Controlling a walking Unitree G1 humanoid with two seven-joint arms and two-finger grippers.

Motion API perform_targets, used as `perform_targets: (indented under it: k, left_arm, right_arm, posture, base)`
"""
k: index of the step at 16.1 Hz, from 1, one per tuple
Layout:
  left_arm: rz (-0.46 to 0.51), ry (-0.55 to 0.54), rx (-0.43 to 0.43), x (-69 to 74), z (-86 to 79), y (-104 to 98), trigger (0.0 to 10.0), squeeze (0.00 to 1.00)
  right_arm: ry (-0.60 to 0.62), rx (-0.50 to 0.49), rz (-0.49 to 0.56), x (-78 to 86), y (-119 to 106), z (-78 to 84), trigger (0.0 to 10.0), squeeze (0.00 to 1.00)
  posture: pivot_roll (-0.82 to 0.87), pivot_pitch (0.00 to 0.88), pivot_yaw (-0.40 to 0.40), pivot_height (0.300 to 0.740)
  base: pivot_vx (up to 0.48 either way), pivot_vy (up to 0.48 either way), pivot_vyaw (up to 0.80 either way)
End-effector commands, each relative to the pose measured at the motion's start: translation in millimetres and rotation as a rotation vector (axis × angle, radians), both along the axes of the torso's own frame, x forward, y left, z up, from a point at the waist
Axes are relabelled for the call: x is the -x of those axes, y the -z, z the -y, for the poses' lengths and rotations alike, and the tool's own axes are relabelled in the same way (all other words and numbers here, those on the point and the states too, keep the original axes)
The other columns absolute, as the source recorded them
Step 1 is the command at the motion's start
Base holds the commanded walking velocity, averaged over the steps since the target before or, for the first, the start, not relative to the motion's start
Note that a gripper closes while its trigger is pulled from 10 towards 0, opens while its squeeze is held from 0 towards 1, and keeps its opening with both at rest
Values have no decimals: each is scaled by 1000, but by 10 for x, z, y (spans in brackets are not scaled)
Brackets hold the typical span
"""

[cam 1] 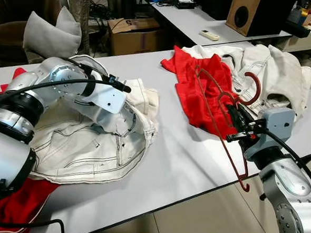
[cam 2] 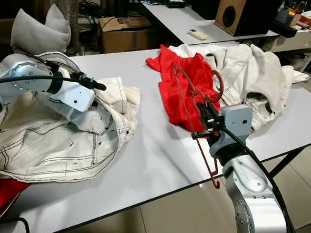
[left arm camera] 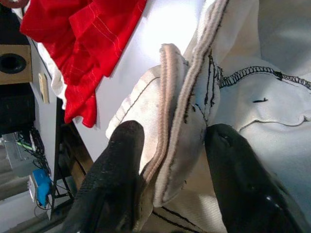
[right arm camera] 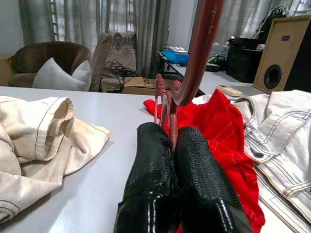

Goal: Hang hanger

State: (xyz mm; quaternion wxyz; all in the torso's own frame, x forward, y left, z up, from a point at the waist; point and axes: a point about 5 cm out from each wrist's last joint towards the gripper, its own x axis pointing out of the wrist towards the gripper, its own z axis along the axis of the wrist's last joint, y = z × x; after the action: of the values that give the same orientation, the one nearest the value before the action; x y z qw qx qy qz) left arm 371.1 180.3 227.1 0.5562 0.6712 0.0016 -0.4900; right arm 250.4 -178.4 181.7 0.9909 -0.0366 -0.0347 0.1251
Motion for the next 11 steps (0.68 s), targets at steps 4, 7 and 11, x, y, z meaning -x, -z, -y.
perform_targets:
  k: [4,7,11]
  left_arm:
    - [21,4,-16,-20,23,18,0,0]
    - [10,6,6,-20,40,21,0,0]
    - [-52,-17,98,-30,112,58,0,0]
  right_arm:
    - [12,-7,23,-5,-34,14,10000,0]
    - [6,-6,20,-6,-32,10,10000,0]
    - [-77,-13,18,36,-49,-42,10000,0]
  posture:
    - [-116,0,30,740]
    - [-114,0,29,740]
    - [-117,0,32,740]
  base:
    - [0,0,0]
    - [0,0,0]
    - [0,0,0]
